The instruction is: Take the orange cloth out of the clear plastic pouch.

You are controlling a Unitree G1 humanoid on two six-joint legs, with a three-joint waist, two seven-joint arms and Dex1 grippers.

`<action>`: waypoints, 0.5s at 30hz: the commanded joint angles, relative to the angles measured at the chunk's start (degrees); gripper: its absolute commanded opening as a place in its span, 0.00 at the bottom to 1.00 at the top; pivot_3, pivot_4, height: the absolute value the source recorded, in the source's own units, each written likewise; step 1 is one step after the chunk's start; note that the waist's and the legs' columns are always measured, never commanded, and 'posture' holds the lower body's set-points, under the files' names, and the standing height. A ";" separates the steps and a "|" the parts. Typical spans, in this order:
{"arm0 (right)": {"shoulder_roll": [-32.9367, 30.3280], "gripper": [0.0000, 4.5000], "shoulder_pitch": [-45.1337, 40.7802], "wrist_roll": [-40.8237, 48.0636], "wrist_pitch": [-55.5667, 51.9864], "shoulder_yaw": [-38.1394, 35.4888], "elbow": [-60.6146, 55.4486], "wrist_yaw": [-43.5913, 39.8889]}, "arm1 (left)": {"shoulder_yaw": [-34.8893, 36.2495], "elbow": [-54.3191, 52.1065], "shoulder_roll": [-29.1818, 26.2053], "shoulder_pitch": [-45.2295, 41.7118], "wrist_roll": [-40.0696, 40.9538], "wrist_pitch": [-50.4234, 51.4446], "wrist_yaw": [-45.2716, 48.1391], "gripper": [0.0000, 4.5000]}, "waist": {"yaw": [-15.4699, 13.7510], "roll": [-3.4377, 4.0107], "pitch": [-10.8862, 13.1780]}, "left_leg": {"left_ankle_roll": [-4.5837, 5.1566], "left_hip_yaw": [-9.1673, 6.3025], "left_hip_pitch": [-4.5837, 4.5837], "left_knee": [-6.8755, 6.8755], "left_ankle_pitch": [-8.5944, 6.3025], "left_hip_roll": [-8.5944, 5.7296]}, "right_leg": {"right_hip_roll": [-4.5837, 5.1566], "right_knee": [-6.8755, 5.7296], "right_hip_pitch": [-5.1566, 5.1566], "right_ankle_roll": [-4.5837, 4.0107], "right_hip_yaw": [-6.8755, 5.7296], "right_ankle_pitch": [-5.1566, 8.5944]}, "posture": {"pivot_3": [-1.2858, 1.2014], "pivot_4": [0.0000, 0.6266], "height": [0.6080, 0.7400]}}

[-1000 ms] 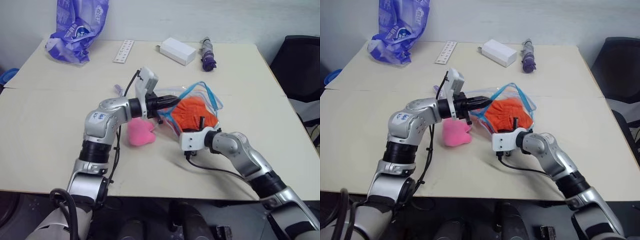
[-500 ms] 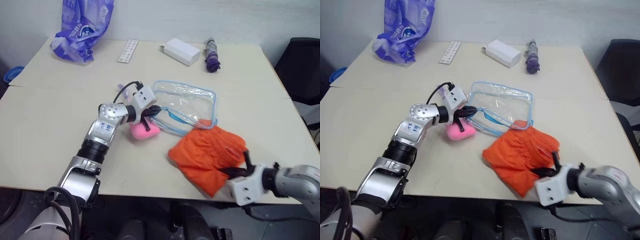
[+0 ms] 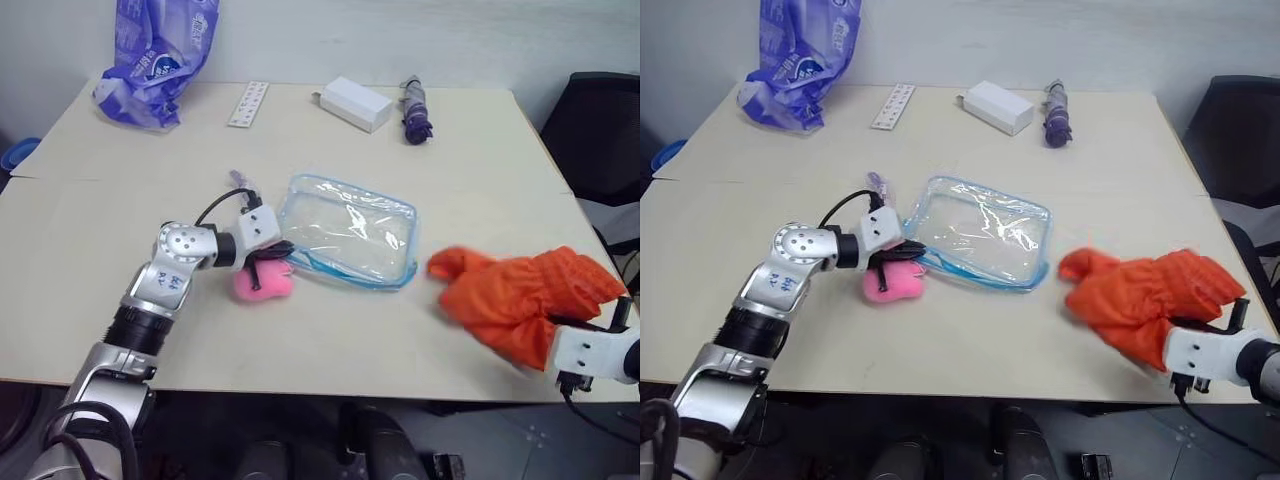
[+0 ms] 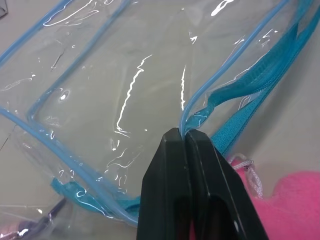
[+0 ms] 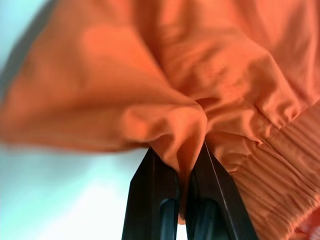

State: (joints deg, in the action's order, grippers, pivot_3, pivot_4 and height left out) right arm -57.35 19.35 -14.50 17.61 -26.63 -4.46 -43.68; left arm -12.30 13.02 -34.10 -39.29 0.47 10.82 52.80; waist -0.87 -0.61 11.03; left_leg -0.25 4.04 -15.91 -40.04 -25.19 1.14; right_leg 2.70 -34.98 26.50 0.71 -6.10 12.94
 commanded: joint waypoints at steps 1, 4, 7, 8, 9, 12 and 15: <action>-0.88 0.01 -2.24 -0.35 2.75 1.32 4.12 2.42 | 0.75 -1.73 -1.26 0.96 -0.97 0.79 -0.27 0.00 | 0.04 0.00 0.00 | 0.00 0.02 0.02 0.00 0.00 0.01 | -0.02 -0.01 0.00 0.00 0.02 0.00 | 0.52 0.24 1.00; -0.25 0.01 -5.50 0.55 1.47 2.27 5.17 3.86 | 1.13 -3.34 -1.49 1.67 0.13 2.50 0.50 0.00 | 0.20 0.00 0.00 | 0.00 0.07 0.03 0.01 0.00 0.01 | -0.02 -0.02 0.00 0.00 0.05 0.00 | 0.52 0.24 1.00; 3.07 0.01 -11.56 2.12 -2.98 4.99 2.11 6.28 | 0.89 -8.31 -1.83 4.38 2.21 5.71 2.74 0.00 | 0.92 0.01 0.00 | -0.01 0.15 0.13 0.03 0.00 0.05 | -0.02 -0.08 0.00 0.00 0.11 0.00 | 0.52 0.24 1.00; 4.80 0.01 -13.42 4.11 -5.09 6.04 0.33 6.12 | 0.88 -9.99 -1.81 5.27 2.84 7.06 3.15 0.00 | 1.07 0.01 -0.01 | -0.04 0.16 0.15 0.03 -0.01 0.07 | -0.03 -0.09 0.00 -0.01 0.11 0.00 | 0.52 0.24 1.00; 6.67 0.01 -14.85 6.79 -7.73 7.07 -1.80 5.40 | 1.08 -11.45 -1.54 5.97 3.49 8.65 3.04 0.00 | 1.14 0.01 -0.01 | -0.09 0.22 0.23 0.06 -0.02 0.10 | -0.05 -0.13 -0.01 -0.05 0.13 0.03 | 0.52 0.24 1.00; 10.49 0.01 -17.30 9.84 -14.61 11.15 -5.73 3.58 | 2.20 -15.11 -0.10 7.45 5.44 14.19 1.49 0.00 | 0.89 0.03 -0.01 | -0.17 0.27 0.33 0.07 -0.05 0.19 | -0.11 -0.26 -0.02 -0.16 0.14 0.09 | 0.52 0.24 1.00; 11.85 0.01 -17.71 10.44 -18.16 13.66 -8.06 3.03 | 3.14 -17.51 0.42 8.36 6.70 17.72 0.71 0.00 | 0.57 0.03 -0.01 | -0.16 0.25 0.30 0.05 -0.05 0.16 | -0.09 -0.49 -0.02 -0.17 0.14 0.10 | 0.52 0.24 1.00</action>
State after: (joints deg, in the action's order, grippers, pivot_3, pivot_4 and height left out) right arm -45.70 1.81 -5.37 1.21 -12.65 -9.98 -40.49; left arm -9.97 -2.13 -33.81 -31.62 5.71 26.42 53.82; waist -0.31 -0.58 11.02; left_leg -0.38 4.28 -15.61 -40.00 -25.26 1.31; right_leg 2.61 -35.45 26.49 0.54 -5.97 13.05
